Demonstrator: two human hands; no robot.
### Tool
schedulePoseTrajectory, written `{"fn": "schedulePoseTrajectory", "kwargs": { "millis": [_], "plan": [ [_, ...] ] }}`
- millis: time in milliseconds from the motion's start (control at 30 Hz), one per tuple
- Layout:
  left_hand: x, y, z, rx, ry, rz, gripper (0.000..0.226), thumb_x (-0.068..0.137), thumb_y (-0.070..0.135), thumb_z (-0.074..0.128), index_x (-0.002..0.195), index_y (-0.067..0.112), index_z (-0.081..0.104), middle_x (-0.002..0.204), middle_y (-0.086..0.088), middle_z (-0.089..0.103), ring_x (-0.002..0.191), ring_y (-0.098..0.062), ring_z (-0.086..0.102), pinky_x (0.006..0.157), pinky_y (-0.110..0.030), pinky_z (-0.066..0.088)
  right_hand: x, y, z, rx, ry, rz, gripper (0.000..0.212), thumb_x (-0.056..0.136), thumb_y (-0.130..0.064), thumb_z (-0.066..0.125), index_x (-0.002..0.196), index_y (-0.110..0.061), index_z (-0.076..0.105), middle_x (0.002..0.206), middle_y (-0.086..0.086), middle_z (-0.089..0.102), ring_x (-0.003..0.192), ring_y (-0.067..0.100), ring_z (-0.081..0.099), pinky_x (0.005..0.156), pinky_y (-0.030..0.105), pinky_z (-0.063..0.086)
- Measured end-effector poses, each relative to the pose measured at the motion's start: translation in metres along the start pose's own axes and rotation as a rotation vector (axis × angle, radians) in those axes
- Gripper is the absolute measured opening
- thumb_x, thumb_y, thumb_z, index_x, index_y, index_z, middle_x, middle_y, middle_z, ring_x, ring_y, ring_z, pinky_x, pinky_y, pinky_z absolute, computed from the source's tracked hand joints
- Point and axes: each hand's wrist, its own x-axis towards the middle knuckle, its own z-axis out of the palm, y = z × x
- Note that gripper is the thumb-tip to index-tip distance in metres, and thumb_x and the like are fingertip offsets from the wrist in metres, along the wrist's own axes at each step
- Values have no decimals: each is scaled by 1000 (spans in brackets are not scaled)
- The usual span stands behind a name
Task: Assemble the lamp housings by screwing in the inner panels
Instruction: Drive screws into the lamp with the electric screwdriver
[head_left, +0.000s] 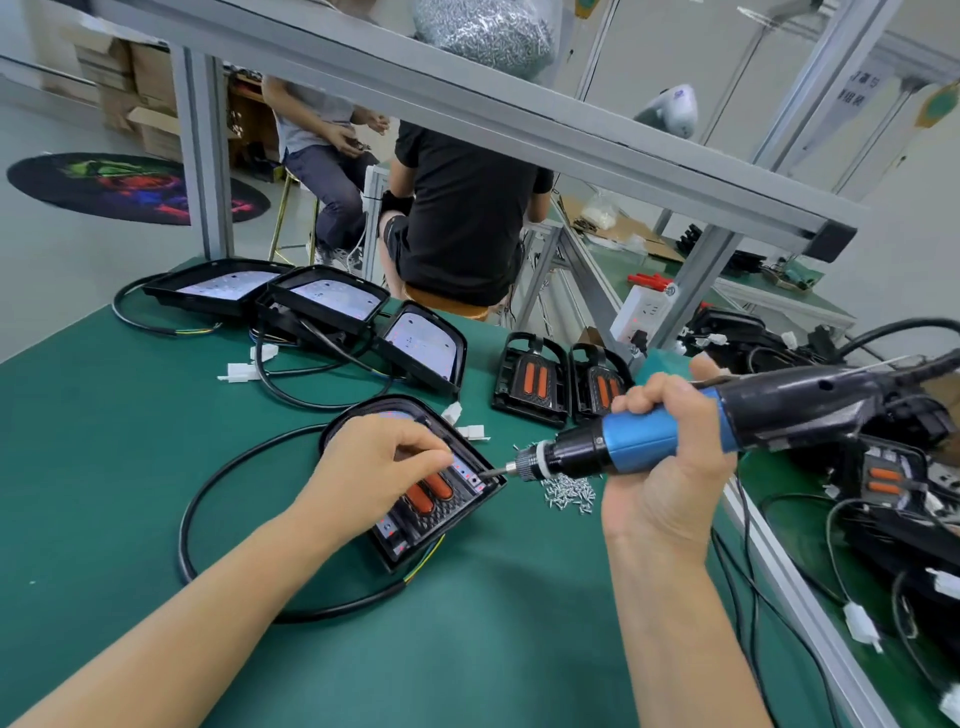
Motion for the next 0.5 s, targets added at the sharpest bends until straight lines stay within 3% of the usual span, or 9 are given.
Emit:
{"fn": "schedulePoseTrajectory", "kwargs": {
  "millis": [167, 233, 300, 500],
  "plan": [
    [0, -8, 11, 149, 51, 65, 17, 85, 15, 68, 71, 25, 68, 61, 10, 66, 53, -8, 64, 67, -28, 53, 1, 15, -1, -68, -22, -30, 24, 72, -2, 59, 88, -16, 48, 61, -2, 52, 54, 13, 49, 59, 25, 44],
    [3, -6, 14, 280, 57, 184, 9, 85, 17, 69, 76, 20, 71, 63, 14, 60, 67, -11, 60, 70, -34, 50, 2, 19, 0, -97, -36, -48, 22, 73, -1, 60, 85, -15, 49, 64, -1, 53, 54, 13, 51, 60, 26, 45],
    [7, -4, 17, 383, 52, 273, 7, 85, 21, 69, 79, 19, 72, 70, 11, 61, 78, -15, 54, 75, -37, 45, 3, 22, 0, -116, -56, -68, 20, 74, 0, 59, 86, -14, 50, 66, -2, 55, 54, 14, 51, 59, 26, 46],
    [15, -4, 21, 455, -39, 267, 14, 90, 25, 62, 87, 18, 73, 92, 5, 65, 91, -17, 54, 84, -36, 41, 5, 27, -4, -168, -74, -89, 20, 76, 0, 60, 85, -17, 52, 65, -6, 56, 55, 14, 53, 63, 27, 46]
  ]
}}
